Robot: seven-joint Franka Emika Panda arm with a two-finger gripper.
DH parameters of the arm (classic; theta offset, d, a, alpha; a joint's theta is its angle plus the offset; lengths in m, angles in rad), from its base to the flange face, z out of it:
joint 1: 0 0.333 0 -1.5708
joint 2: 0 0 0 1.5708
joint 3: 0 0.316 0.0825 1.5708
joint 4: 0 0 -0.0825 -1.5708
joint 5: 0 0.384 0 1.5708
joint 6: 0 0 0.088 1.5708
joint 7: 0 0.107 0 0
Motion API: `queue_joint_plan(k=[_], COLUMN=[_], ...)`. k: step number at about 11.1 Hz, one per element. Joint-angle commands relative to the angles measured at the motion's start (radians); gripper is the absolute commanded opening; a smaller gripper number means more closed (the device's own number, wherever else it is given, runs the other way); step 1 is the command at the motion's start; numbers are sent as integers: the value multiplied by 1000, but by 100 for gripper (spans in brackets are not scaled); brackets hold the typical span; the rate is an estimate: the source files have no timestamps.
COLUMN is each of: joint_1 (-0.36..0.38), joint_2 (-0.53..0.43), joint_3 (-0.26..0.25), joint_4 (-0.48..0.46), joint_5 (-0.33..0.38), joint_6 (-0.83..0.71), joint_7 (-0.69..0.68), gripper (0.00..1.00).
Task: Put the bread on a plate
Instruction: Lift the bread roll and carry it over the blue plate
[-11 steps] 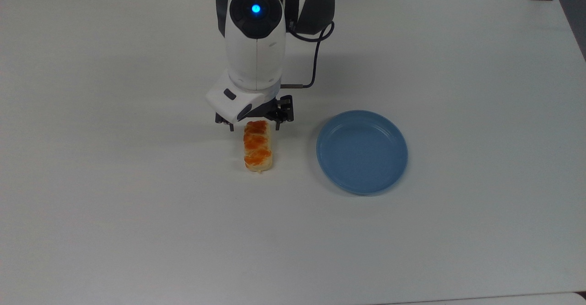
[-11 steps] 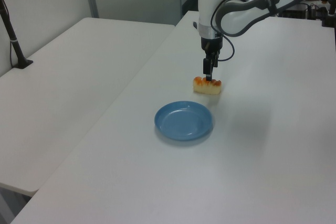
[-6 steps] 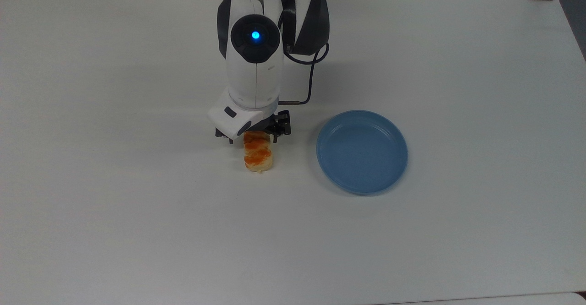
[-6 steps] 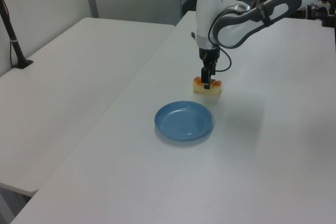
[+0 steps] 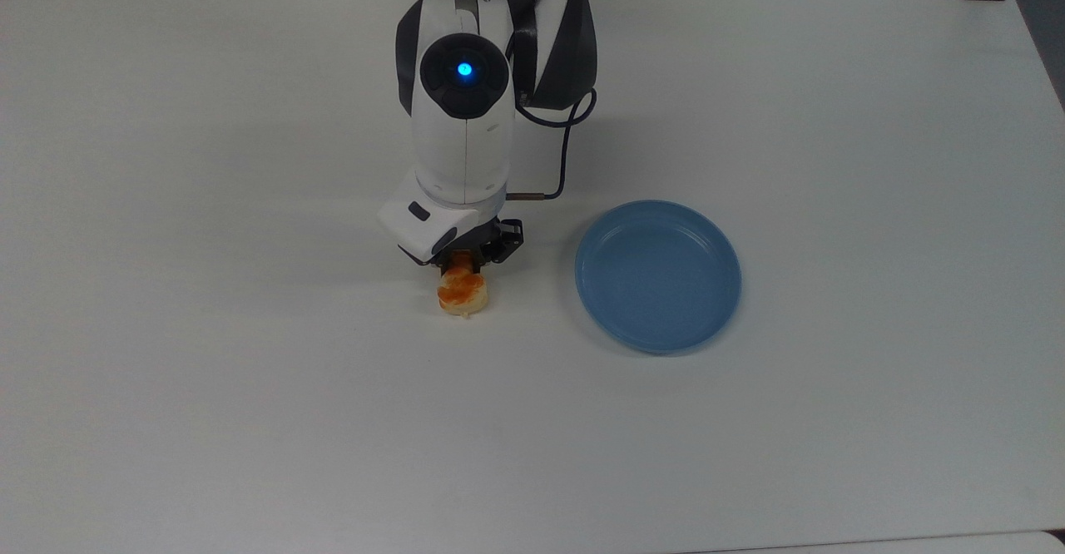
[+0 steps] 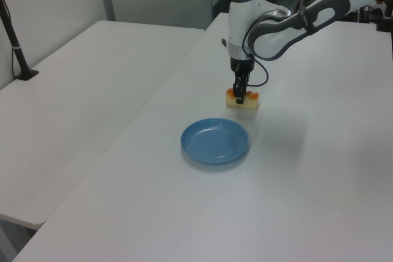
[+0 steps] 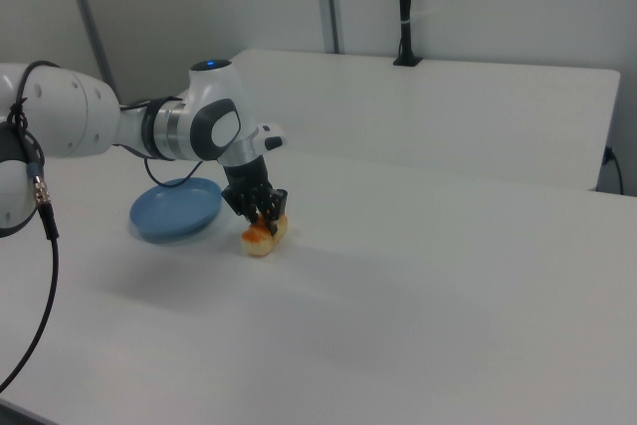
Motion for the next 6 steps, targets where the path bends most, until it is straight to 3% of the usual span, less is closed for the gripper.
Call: queue_joint_plan(k=[1,3,6], joint_1=[14,57,109], joint_2=[-26,-40,-36], joint_3=[1,4,7], joint_4=[2,19,120], joint_5=[-3,-3,17], joint_6=[2,-5,-153], joint_7=[101,211,294], gripper=[35,39,39])
